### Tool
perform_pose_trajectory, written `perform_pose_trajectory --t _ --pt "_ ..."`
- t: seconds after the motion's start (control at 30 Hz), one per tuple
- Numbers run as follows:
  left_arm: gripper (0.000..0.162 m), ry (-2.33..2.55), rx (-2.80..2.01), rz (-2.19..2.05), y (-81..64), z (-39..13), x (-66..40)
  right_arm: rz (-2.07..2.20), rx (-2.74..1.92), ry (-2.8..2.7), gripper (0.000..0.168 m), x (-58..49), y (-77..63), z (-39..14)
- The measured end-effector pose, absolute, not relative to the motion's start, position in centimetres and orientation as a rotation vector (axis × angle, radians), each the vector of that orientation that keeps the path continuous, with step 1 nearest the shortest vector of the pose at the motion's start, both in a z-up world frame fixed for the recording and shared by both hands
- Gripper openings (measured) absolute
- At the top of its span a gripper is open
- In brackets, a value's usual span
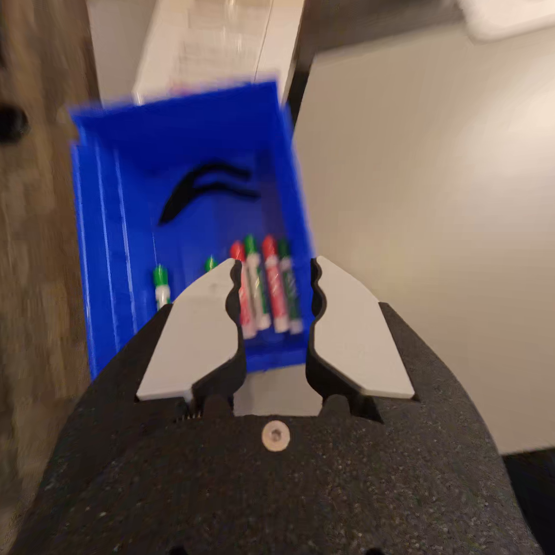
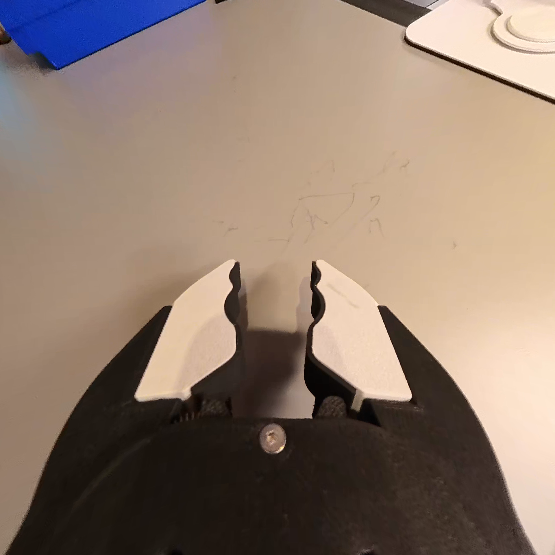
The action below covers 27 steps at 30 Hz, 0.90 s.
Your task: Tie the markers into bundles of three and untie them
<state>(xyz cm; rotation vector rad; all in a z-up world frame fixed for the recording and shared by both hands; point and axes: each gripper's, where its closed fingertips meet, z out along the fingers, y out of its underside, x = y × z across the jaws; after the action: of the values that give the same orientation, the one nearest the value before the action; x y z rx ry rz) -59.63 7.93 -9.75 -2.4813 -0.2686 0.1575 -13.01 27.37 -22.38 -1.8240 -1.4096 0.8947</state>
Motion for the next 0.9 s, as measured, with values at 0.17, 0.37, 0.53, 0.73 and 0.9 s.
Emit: perform_pose_trajectory --t 0.17,0.37,0.53,0.73,0.9 --pt "0.047 -0.406 -2.808 0.074 3.2 -20.5 -64.4 0.888 -1.834 -1.412 0.045 -13.1 27.4 -22.5" --pt "0.044 -0.385 -2.938 0.173 2.2 -24.2 -66.3 0.826 -1.843 -1.451 0.045 -13.4 27.4 -23.2" --pt "0.019 -0.365 -2.951 0.137 2.3 -25.8 -66.7 0.794 -1.837 -1.471 0.045 -13.5 27.3 -23.4" --pt "0.019 -0.311 -2.755 0.22 4.5 -20.1 -66.5 0.806 -1.808 -1.482 0.042 -13.6 27.2 -23.1" --pt "0.018 0.163 -2.5 -0.001 12.8 -10.4 -53.1 0.813 -1.791 -1.51 0.033 -13.6 26.9 -23.2"
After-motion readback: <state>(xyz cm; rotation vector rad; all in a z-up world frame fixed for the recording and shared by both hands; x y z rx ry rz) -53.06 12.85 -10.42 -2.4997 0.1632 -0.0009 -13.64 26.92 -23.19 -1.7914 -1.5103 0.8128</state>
